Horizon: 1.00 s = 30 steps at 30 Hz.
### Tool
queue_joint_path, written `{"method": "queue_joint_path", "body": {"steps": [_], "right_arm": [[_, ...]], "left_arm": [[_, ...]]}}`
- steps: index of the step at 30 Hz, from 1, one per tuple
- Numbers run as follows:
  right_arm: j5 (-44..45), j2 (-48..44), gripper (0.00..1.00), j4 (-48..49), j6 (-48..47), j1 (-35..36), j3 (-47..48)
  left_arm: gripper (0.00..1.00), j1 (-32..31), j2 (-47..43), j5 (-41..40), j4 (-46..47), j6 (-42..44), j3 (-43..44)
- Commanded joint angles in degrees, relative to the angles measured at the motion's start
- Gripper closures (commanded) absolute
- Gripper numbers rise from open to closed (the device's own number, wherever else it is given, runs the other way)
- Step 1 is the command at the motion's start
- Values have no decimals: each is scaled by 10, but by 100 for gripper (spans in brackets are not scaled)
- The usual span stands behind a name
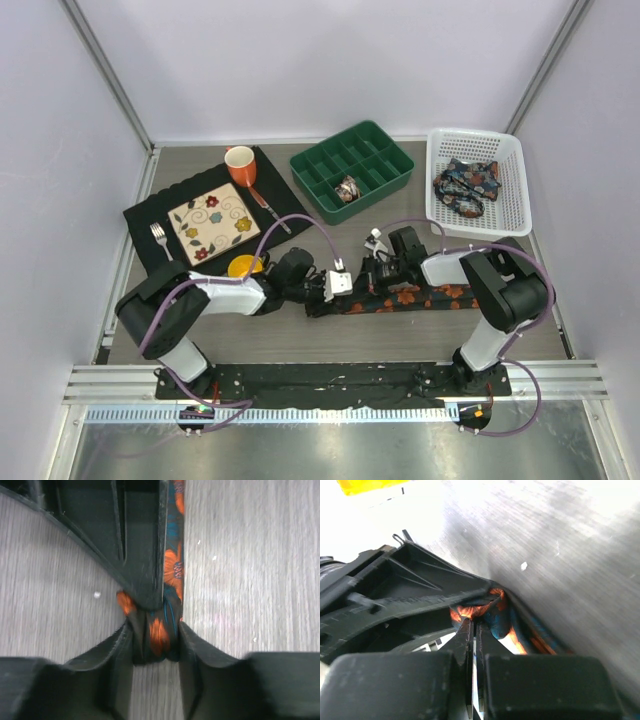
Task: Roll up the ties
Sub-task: Roll the tie at the center of the board.
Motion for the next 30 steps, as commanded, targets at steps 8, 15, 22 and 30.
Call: {"method": "queue_joint_path", "body": {"steps": [8,15,22,30], "right_arm": [[157,21,99,-110,-70,-16,-29],[202,-2,99,-156,-100,-16,-29],[212,-22,99,-158,-104,-17,-40],[224,-13,99,-160,-112,-9,-39]], "left_arm": [[27,22,-44,29,46,-30,-50],[26,22,32,56,237,-100,-61],[22,15,92,71,302,-168,-28],[20,13,98,89,318,-157,-25]]}}
